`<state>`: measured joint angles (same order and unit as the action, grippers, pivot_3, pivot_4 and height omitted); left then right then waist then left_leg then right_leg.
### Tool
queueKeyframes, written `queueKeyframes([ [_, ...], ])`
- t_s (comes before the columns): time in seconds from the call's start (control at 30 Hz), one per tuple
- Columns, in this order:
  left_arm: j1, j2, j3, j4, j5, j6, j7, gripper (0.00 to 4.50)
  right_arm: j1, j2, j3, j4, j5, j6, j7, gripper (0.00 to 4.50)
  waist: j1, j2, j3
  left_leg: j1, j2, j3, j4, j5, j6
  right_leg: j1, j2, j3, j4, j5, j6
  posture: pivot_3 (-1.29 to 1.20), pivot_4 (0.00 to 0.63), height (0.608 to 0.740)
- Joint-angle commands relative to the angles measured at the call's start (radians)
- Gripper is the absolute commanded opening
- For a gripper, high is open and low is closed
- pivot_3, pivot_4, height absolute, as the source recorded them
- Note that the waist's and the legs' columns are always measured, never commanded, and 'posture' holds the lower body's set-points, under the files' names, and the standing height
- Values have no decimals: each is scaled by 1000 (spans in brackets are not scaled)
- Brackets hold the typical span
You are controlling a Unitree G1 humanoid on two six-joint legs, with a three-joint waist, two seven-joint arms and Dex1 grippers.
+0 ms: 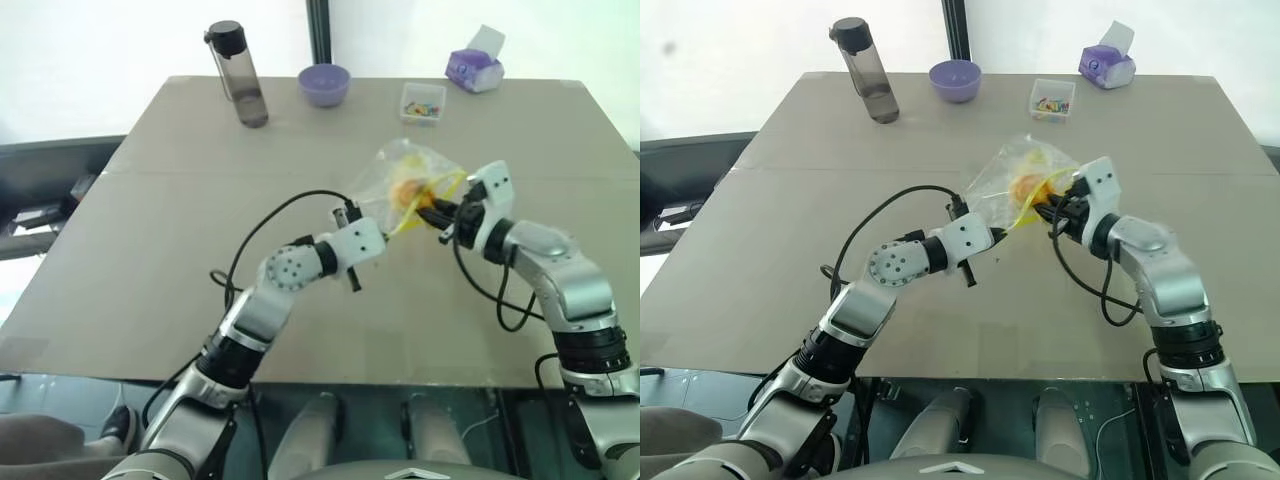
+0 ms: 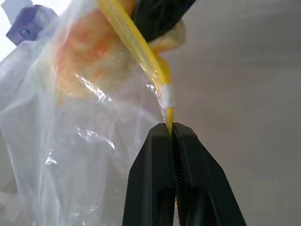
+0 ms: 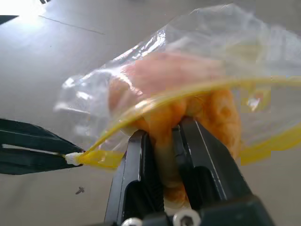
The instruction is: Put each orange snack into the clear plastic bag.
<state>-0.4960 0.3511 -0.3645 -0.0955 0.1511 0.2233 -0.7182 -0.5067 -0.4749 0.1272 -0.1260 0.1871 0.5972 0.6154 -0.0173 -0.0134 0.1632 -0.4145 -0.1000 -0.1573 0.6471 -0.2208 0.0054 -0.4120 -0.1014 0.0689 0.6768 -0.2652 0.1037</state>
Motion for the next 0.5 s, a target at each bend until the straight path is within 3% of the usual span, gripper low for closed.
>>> queueKeyframes([
  [0.03, -6, 0, 2, -29, -28, -41, -24, 0, -28, 4, 12, -6, -16, -53, 11, 658, 0, 0, 0, 0, 0, 0, 0, 0, 0, 0, 0, 0, 0, 0, 0, 0, 150, 739],
  [0.4, 0, -2, 6, -27, -49, -62, -39, 0, -72, 51, -7, 77, -34, -58, -13, 658, -2, 0, 0, 0, 0, 0, 0, 0, 0, 0, 0, 0, 0, 0, 0, 0, 150, 739],
  [0.5, 0, -6, 13, -22, -42, -51, -23, 0, -73, 68, -25, 87, -25, -33, -30, 1578, 0, 0, 0, 0, 0, 0, 0, 0, 0, 0, 0, 0, 0, 0, 0, 0, 150, 739],
])
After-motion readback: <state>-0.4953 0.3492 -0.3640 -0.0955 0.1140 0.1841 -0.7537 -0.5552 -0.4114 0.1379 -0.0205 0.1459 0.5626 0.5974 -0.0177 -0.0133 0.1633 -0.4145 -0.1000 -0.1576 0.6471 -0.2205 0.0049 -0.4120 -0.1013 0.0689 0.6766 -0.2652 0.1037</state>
